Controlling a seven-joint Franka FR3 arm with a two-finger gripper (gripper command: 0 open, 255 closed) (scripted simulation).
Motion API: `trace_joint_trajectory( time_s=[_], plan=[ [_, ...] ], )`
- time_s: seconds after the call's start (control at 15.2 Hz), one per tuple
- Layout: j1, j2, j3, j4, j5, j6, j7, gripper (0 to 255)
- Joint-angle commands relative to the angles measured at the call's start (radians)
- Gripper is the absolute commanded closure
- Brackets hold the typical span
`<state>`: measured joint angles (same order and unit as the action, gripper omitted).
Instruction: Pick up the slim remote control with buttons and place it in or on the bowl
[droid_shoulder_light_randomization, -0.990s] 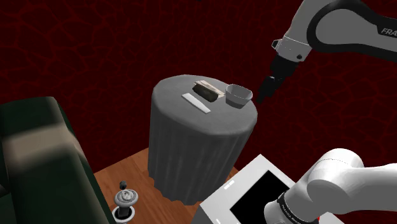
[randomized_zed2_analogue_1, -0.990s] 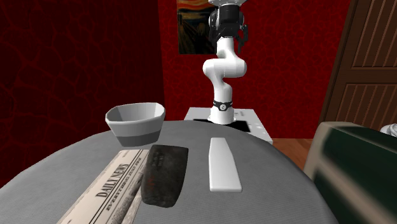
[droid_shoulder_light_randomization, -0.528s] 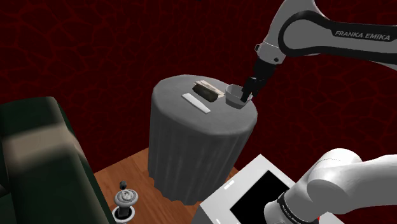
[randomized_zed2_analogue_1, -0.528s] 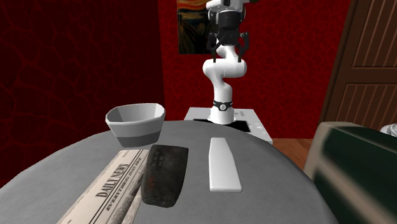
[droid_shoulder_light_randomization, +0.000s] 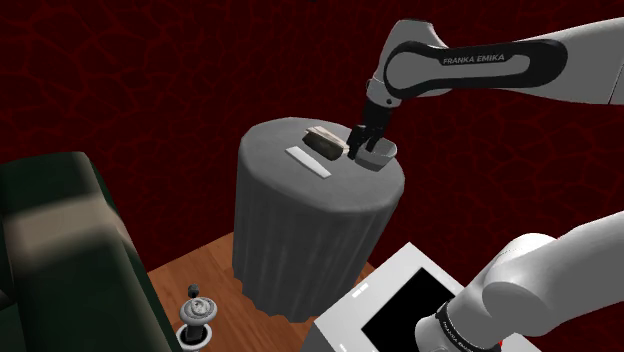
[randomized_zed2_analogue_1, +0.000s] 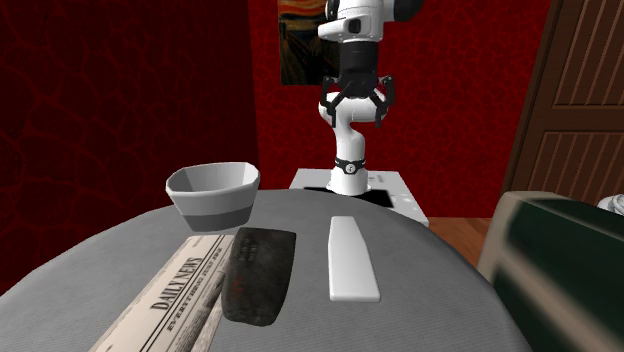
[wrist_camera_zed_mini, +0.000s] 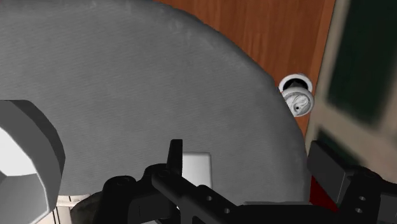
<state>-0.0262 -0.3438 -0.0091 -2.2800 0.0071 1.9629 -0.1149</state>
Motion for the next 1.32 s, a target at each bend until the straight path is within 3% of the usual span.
trace_joint_trajectory(
  time_s=[0.0, 0.53, 1.06, 1.25],
  plan=[
    [-0.001, 0.083, -0.002, 0.041, 0.000, 0.040, -0.002, 0],
    [-0.002, 0.401, -0.005, 0.259, 0.005, 0.131, -0.006, 0],
    [-0.007, 0.726, -0.007, 0.567, 0.011, 0.139, -0.009, 0],
    [-0.007, 0.739, -0.006, 0.557, 0.011, 0.162, -0.009, 0]
  ],
)
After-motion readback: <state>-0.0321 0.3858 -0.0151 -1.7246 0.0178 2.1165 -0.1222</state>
